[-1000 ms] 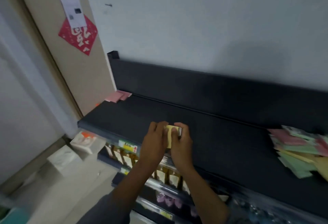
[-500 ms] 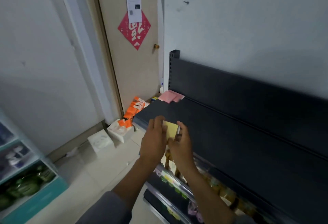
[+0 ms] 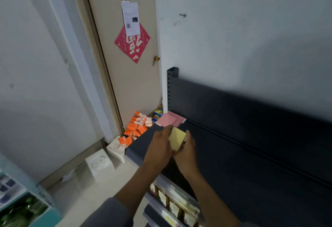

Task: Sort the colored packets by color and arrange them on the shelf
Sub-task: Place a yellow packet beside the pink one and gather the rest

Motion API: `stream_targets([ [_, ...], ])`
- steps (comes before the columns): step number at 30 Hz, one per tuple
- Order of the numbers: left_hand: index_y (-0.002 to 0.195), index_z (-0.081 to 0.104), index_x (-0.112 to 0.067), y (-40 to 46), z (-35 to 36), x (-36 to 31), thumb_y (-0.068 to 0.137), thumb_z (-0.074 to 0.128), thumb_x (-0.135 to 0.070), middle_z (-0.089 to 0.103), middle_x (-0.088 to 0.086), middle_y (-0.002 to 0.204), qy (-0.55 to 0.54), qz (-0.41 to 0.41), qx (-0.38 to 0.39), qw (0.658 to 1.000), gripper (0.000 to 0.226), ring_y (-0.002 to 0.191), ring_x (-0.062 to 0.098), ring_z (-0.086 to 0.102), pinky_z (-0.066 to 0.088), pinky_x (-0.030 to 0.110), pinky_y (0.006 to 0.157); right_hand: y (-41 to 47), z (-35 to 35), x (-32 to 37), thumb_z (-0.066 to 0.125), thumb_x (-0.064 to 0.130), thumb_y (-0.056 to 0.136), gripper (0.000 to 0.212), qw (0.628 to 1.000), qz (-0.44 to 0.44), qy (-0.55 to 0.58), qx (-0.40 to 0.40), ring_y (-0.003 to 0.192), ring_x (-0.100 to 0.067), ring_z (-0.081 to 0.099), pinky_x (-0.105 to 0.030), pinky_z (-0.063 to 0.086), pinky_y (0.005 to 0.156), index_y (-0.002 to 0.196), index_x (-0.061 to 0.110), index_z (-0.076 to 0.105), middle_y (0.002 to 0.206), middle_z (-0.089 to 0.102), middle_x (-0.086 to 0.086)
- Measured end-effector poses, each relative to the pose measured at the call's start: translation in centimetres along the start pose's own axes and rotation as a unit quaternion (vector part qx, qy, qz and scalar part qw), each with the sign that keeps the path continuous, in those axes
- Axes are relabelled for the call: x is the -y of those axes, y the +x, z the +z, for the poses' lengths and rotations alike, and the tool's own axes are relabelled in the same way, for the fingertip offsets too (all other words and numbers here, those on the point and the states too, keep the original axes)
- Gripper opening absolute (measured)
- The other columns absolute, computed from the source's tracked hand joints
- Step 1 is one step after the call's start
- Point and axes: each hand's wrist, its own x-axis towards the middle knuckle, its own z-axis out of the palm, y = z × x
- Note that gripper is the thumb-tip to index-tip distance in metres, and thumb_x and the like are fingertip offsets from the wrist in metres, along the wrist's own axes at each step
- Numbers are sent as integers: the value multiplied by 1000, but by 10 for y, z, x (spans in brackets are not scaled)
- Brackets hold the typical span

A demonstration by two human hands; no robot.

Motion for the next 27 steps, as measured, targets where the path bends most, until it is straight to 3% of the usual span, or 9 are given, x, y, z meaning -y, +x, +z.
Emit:
stream_targets([
  [4, 139, 43, -25, 30, 23, -7, 95, 46, -28, 62, 6, 118, -20, 24, 15, 999, 44, 98, 19, 58, 52, 34, 81, 35, -20, -13, 84, 11, 75, 96, 998, 19, -63, -12, 131, -24, 47, -41, 49, 102, 155, 17, 30, 143, 41, -5],
  [7, 138, 42, -24, 45, 39, -10, 93, 38, -38, 63, 6, 122, -30, 23, 47, 998, 47, 102, 20, 61, 53, 36, 86, 48, -30, -24, 84, 19, 74, 89, 991, 37, -125, -25, 125, -27, 47, -37, 48, 99, 150, 12, 38, 135, 41, -9],
  [10, 141, 40, -20, 60, 48, -12, 92, 40, -25, 60, 9, 126, -35, 20, 85, 996, 49, 108, 24, 61, 51, 37, 89, 59, -36, -32, 82, 25, 73, 81, 982, 51, -178, -20, 121, -30, 48, -39, 49, 98, 143, 11, 43, 130, 40, -8],
  [14, 140, 46, -14, 85, 58, 0, 95, 43, -2, 59, 11, 123, -24, 34, 109, 993, 46, 109, 25, 58, 45, 29, 86, 82, -35, -35, 76, 30, 80, 81, 969, 48, -241, -6, 127, -32, 40, -38, 43, 104, 149, 12, 37, 137, 40, -11],
  [17, 140, 48, -11, 104, 64, 12, 96, 47, -4, 60, 10, 127, -27, 58, 118, 991, 45, 113, 25, 59, 48, 31, 93, 98, -30, -34, 72, 33, 83, 77, 965, 51, -258, -21, 129, -31, 38, -39, 41, 106, 149, 14, 37, 139, 38, -11],
  [20, 141, 48, -10, 120, 65, 20, 97, 50, -5, 61, 7, 128, -33, 78, 154, 984, 44, 114, 23, 60, 43, 23, 93, 110, -23, -34, 77, 36, 80, 87, 965, 60, -252, -28, 132, -29, 33, -37, 38, 112, 153, 18, 34, 145, 34, -7],
  [25, 143, 45, -20, 155, 76, 44, 99, 52, -18, 65, 7, 120, -41, 100, 189, 976, 44, 105, 20, 63, 53, 39, 94, 129, -18, -36, 78, 40, 77, 85, 950, 66, -300, -51, 126, -30, 39, -35, 39, 107, 149, 16, 40, 137, 46, -11],
  [27, 140, 48, -21, 160, 77, 43, 100, 50, -20, 66, 5, 117, -50, 108, 190, 974, 40, 104, 19, 64, 54, 40, 93, 130, -18, -36, 76, 36, 81, 76, 947, 61, -310, -59, 125, -30, 42, -31, 38, 104, 146, 16, 44, 135, 51, -8],
])
